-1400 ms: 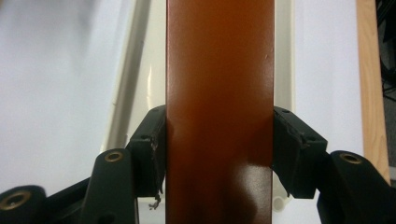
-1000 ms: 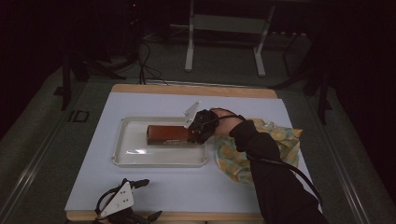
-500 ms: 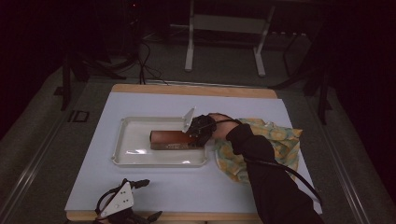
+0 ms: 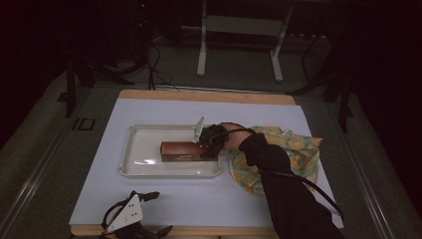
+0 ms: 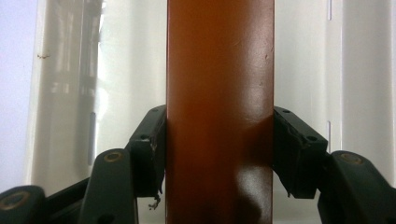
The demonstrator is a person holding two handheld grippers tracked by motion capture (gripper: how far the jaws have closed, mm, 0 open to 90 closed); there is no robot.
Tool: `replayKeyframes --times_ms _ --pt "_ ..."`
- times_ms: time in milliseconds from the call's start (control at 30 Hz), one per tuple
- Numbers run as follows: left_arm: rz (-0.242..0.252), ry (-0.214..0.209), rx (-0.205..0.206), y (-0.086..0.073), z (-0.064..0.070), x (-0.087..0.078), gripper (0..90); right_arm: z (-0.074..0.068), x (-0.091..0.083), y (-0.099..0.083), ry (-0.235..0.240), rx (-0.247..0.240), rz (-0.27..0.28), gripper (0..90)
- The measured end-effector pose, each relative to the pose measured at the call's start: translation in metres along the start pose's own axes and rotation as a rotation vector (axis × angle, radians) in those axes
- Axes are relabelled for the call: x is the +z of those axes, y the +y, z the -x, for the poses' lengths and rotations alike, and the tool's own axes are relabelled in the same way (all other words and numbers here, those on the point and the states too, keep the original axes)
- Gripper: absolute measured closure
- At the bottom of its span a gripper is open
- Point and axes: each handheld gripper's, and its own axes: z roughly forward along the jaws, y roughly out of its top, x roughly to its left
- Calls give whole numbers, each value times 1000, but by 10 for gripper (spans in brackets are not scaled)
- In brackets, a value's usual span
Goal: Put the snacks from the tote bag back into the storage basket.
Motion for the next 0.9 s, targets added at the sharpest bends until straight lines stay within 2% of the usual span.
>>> replayKeyframes --times_ms 267,600,767,900 --pt "-1 -1 -2 0 0 0 0 2 1 2 11 11 -12 410" --pt "-1 -2 -2 0 0 0 0 2 1 6 16 -5 -37 398" --pt "-2 -2 -2 0 0 0 0 4 0 5 22 21 -56 364" --pt "-3 -1 -2 0 0 0 0 5 -7 4 18 31 -42 364"
